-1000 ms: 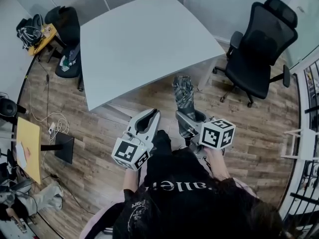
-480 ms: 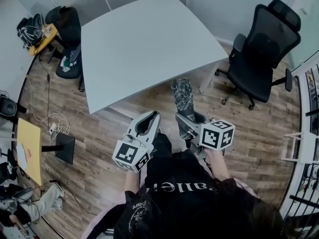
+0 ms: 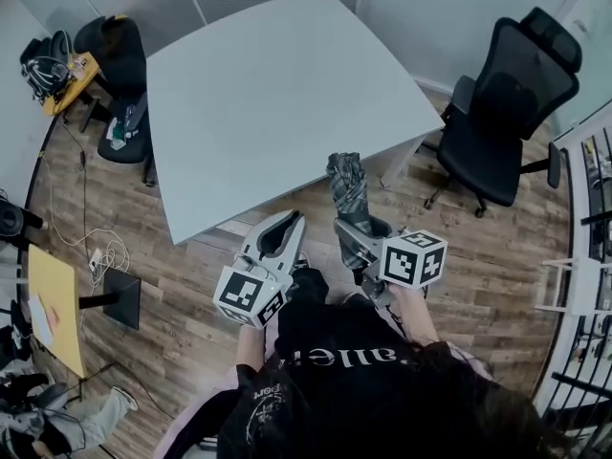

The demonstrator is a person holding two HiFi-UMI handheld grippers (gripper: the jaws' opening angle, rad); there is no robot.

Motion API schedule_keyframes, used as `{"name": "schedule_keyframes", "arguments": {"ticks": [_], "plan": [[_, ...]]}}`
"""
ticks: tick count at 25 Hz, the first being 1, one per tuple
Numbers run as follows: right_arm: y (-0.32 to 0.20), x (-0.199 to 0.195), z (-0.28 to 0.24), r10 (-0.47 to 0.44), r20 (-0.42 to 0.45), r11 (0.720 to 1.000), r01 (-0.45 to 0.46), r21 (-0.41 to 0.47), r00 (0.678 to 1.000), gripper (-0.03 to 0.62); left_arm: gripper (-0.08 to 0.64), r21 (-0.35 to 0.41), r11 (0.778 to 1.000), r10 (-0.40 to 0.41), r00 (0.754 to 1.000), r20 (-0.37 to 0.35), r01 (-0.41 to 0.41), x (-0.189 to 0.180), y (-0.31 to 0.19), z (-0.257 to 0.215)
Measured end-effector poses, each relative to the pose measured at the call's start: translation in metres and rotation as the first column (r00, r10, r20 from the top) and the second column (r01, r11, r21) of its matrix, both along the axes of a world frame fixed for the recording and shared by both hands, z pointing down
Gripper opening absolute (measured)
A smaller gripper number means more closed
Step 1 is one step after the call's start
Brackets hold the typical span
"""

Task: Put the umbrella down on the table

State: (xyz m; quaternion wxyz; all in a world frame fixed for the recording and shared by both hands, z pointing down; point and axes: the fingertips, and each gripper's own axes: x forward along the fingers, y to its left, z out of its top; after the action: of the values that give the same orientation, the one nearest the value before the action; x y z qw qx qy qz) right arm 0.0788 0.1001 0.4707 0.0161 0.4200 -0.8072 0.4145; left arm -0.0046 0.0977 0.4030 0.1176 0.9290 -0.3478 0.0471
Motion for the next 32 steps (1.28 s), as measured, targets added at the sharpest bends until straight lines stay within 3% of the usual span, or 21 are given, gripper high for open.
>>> {"name": "schedule_keyframes", "arguments": {"ticks": [18,32], "plan": [[-0.111,-0.063,-0.001,0.094,-0.026,0.996,-0.094,-0.001,0.995,0.221,0.034,0.028,0.992,0.121,0.992,-0.029,-0.12,-0.057,-0.119,-0.005],[-0.134,-0.07,0.01,0.126,-0.09,0.99,-0.13,-0.045,0.988,0.221,0.034,-0.006,0.989,0.148,0.986,-0.074,-0.149,-0.071,-0.147,0.008]]}}
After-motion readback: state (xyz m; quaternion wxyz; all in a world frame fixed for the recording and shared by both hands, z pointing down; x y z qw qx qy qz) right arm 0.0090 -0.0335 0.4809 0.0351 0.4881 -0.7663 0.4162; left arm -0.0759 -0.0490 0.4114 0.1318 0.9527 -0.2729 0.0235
